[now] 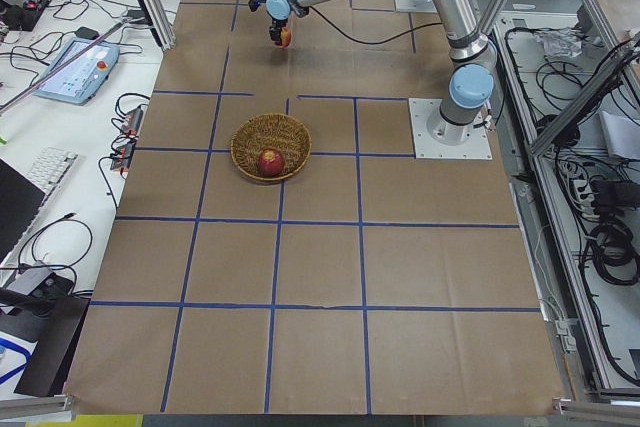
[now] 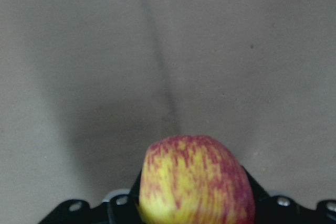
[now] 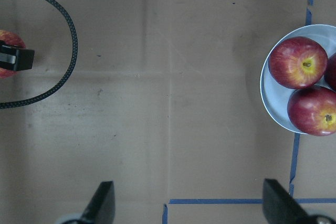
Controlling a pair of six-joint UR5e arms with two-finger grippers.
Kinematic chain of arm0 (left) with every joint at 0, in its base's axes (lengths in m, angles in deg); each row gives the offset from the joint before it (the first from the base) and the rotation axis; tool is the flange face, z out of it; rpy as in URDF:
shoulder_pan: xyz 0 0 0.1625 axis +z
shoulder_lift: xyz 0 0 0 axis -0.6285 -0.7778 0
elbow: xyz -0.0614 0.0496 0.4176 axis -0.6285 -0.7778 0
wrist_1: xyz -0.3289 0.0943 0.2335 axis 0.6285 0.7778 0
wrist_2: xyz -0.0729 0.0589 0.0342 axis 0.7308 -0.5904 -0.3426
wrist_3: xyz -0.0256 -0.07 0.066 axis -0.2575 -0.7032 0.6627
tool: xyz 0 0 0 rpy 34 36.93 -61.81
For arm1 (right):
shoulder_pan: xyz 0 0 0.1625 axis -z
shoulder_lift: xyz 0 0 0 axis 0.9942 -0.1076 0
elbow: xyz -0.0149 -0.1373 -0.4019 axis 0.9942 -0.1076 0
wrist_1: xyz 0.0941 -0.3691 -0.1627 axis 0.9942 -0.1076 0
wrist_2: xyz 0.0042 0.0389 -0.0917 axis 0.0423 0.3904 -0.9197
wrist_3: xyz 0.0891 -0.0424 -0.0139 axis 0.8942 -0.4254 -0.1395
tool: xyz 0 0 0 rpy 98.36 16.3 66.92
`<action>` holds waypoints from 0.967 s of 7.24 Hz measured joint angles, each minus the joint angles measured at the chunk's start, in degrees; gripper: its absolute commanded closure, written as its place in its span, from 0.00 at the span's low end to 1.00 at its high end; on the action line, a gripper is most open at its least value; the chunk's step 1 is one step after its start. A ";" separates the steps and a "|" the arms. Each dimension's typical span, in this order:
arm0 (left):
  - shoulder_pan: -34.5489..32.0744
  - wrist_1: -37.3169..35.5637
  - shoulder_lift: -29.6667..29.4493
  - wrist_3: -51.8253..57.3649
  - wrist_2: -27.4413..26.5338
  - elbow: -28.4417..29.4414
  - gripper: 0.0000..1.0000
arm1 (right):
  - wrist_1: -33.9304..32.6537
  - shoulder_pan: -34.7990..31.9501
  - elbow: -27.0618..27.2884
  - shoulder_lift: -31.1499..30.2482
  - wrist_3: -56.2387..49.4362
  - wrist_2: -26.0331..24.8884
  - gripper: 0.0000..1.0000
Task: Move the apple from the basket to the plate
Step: 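Lift the apple and carry it with the left gripper toward the table center, then set the apple on the table, open the left gripper and withdraw it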
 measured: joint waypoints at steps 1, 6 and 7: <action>-0.02 -0.02 -0.11 -0.03 0.16 -0.04 0.43 | 0.00 0.00 0.00 0.00 0.00 0.00 0.00; -0.11 0.02 -0.75 -0.04 -0.08 -0.07 0.01 | 0.00 0.01 0.09 0.00 0.00 0.00 0.00; -0.10 0.58 0.19 -0.03 0.02 0.07 0.01 | 0.00 0.00 0.09 0.00 0.00 0.00 0.00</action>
